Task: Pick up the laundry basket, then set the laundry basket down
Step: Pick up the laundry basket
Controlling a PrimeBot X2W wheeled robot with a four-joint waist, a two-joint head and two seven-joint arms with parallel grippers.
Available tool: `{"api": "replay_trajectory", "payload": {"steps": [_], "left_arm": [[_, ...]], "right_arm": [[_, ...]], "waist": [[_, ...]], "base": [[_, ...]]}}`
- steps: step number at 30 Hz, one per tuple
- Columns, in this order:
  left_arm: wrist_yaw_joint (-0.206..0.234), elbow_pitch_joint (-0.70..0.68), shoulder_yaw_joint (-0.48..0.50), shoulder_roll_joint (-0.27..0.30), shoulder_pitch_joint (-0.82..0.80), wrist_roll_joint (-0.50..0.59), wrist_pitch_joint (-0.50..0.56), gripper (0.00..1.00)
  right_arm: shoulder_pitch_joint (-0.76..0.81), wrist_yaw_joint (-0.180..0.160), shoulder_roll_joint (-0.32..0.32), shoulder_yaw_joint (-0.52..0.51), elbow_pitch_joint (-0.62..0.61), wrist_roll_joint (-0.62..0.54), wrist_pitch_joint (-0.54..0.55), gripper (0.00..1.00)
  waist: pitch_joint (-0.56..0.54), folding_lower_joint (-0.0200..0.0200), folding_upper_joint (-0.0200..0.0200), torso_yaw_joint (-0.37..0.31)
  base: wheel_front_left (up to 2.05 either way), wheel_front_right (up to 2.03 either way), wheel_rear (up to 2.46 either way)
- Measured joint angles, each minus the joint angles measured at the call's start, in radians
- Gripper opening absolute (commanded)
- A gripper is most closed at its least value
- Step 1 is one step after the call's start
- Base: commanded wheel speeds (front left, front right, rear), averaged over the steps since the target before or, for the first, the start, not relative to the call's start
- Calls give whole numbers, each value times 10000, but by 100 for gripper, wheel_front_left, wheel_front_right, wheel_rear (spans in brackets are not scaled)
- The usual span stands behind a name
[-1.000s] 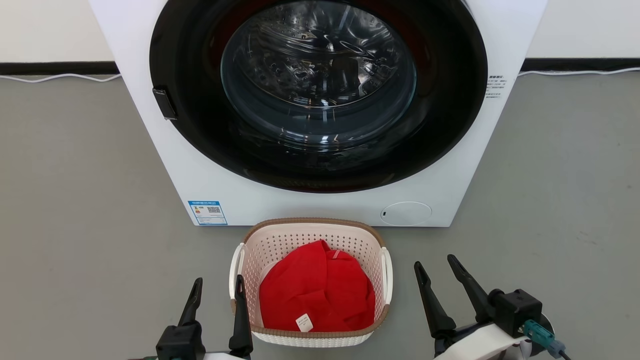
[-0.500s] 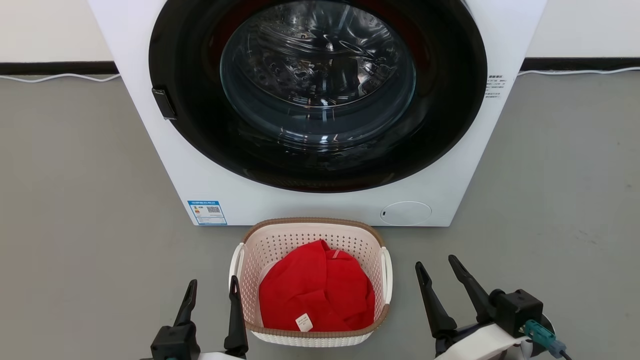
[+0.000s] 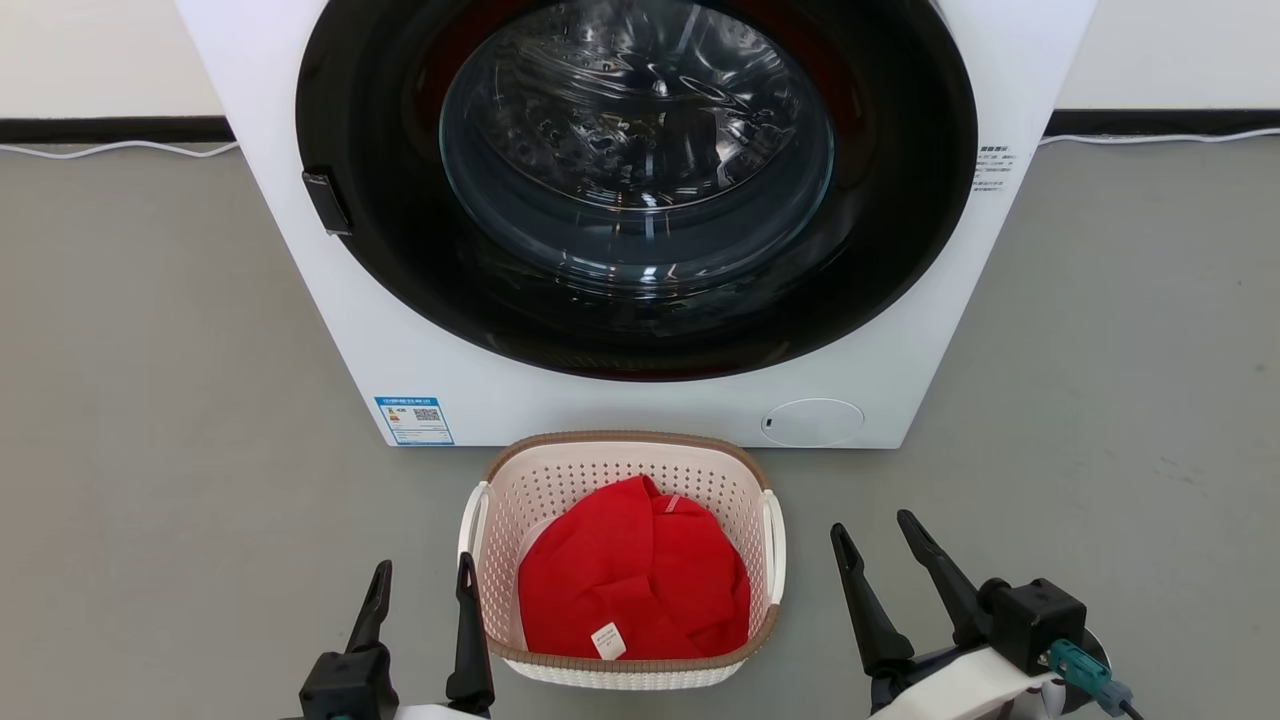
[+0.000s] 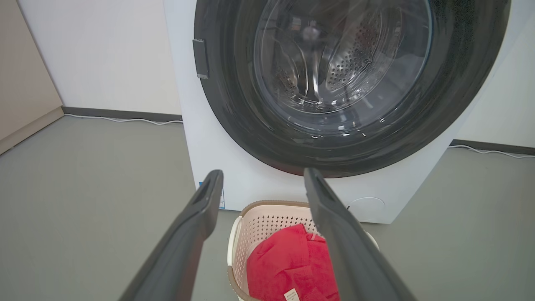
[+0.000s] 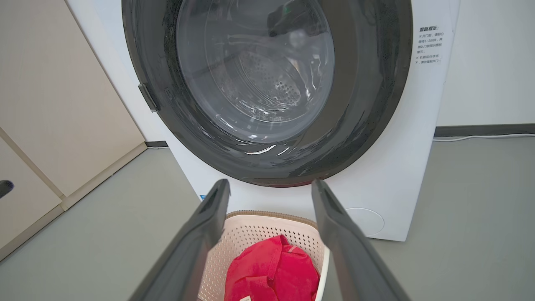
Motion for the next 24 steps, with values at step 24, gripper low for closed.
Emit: {"api": "replay_trajectory", "payload": {"steps": [24], "left_arm": [[-165,564,6,-19,-793,-251,-4,100]], "right_arm": [[-605,0,0,-360,86,-42,0,100]], "waist": [[1372,0,0,165]], "base": [[0,0,0]]}}
